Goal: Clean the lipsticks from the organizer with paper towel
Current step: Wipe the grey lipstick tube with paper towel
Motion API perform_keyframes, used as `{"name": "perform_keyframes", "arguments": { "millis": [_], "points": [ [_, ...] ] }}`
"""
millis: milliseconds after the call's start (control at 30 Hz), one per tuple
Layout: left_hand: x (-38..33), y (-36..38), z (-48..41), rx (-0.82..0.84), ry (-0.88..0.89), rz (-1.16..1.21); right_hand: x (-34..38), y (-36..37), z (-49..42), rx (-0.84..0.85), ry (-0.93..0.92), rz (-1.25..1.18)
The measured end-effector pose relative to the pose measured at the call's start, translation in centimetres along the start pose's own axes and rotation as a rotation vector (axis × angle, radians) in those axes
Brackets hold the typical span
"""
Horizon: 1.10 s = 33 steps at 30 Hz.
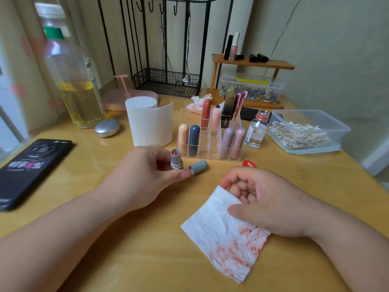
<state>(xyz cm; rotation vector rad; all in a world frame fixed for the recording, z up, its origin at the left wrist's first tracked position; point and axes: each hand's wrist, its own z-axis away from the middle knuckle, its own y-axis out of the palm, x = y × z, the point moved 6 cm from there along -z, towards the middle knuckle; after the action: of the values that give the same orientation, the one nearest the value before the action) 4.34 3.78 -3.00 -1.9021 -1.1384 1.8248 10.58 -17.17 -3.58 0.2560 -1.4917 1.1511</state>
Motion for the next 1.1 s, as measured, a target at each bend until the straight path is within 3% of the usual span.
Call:
{"name": "perform_keyframes", "arguments": {
  "millis": [133, 433, 733, 967, 1100],
  "points": [
    [0.5, 0.5, -0.2, 0.081, -0.072, -0.035, 0.0, 0.0, -0.1, -0.013, -0.002, 0.013],
    [0.7, 0.5, -0.1, 0.093, -0.107, -0.135, 0.0, -0.2, -0.1, -0.022, -0.006, -0.007],
    [-2.3, -2.8, 2.2, 0.232, -0.176, -0.404, 0.6, -0.3, 0.3, 0.026, -0.06, -0.094],
    [-6.4, 1.9, 6.4, 0.287, 0.04, -0.053, 1.5, 1.2, 1.2, 0.271, -0.146, -0.225],
    [-3.4, 3.4, 4.9, 0.457, -0.091, 0.156, 1.8, 0.8, 1.0, 0.235, -0.182, -0.276]
  ]
}}
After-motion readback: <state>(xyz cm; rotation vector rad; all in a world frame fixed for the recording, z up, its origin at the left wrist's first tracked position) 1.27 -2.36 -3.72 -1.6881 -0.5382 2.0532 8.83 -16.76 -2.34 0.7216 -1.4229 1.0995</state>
